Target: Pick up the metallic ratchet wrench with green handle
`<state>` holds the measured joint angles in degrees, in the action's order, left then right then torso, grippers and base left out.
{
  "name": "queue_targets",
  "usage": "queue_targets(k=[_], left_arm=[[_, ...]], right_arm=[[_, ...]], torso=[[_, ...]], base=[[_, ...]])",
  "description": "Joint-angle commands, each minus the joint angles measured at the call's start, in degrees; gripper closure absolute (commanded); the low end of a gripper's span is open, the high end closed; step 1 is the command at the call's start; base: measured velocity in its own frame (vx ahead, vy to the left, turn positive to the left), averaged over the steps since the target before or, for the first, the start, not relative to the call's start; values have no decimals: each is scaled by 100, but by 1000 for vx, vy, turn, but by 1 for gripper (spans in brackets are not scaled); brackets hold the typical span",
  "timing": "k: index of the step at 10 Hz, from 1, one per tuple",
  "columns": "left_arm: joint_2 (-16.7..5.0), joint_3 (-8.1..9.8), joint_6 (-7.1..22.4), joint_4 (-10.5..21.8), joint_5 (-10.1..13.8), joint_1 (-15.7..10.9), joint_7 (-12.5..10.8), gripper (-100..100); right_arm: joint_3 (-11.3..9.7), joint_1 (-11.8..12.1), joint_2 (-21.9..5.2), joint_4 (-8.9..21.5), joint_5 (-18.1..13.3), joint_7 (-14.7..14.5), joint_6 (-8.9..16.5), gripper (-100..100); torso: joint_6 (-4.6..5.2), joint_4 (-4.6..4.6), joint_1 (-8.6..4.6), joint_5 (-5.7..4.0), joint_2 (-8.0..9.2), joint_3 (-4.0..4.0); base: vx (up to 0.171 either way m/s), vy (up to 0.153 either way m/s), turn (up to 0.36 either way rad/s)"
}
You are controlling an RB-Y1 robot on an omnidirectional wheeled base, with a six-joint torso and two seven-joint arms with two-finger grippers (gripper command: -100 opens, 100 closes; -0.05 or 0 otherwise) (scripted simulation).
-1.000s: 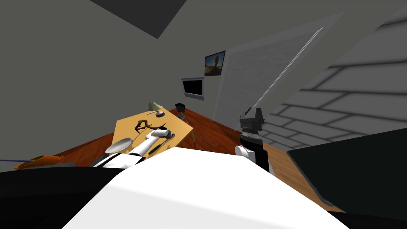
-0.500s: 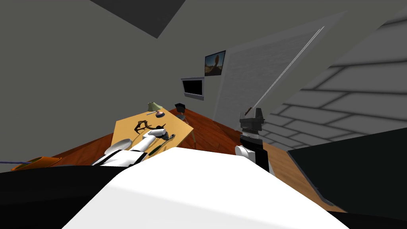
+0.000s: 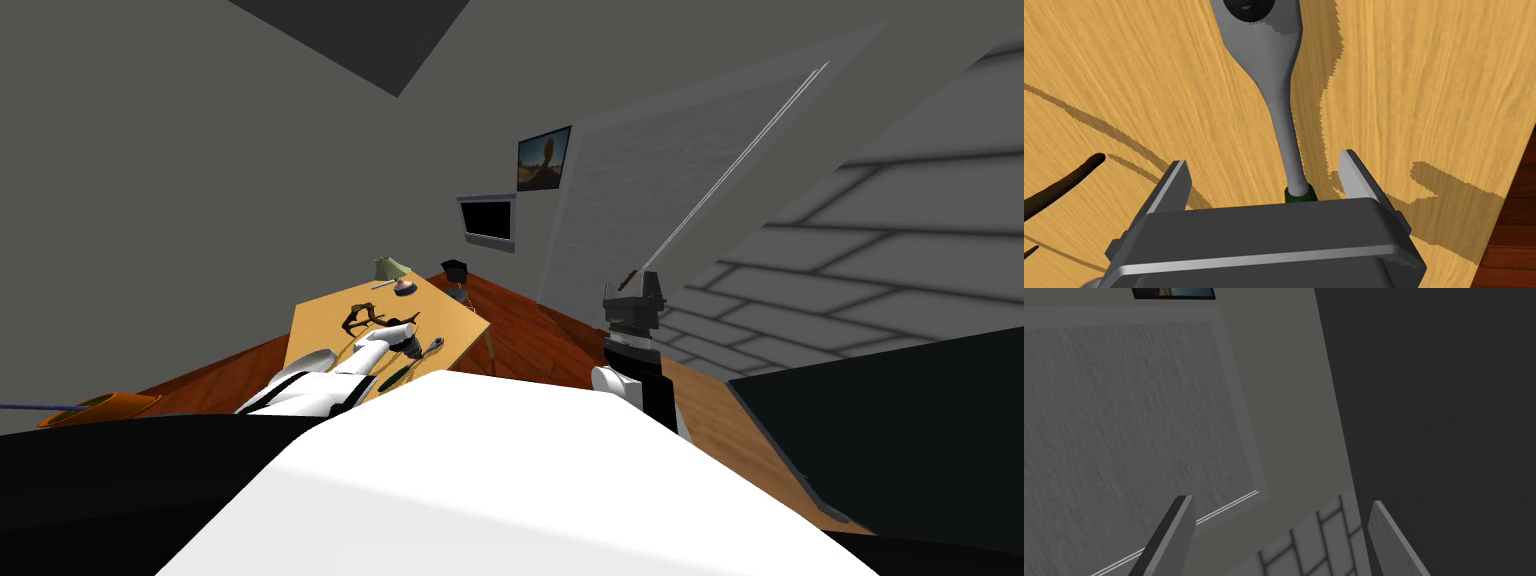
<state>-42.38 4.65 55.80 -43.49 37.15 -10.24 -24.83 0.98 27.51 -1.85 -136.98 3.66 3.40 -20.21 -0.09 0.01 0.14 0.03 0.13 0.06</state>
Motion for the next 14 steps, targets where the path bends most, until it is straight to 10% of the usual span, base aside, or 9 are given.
queue_targets(k=[1, 10, 11, 12, 14], left_arm=[[44, 88, 93, 286, 74, -114, -2, -100], [325, 331, 327, 1062, 304, -262, 27, -100], [327, 331, 306, 1103, 305, -270, 47, 0], [455, 344, 144, 1189, 241, -238, 74, -100], [551, 355, 21, 1257, 192, -215, 96, -100]], right_arm=[[0, 0, 0, 0, 0, 0, 0, 0], [0, 0, 0, 0, 0, 0, 0, 0], [0, 0, 0, 0, 0, 0, 0, 0], [0, 0, 0, 0, 0, 0, 0, 0], [0, 0, 0, 0, 0, 0, 0, 0]], torso=[[0, 0, 0, 0, 0, 0], [1, -1, -11, -1, -4, -3], [1, 0, -18, -4, -1, 0], [1, 0, -20, -5, 0, 0], [2, -2, -9, -3, -11, -6]], base=[[10, 42, 16], [17, 64, 15], [0, 0, 0], [27, 25, 19], [43, 36, 13]])
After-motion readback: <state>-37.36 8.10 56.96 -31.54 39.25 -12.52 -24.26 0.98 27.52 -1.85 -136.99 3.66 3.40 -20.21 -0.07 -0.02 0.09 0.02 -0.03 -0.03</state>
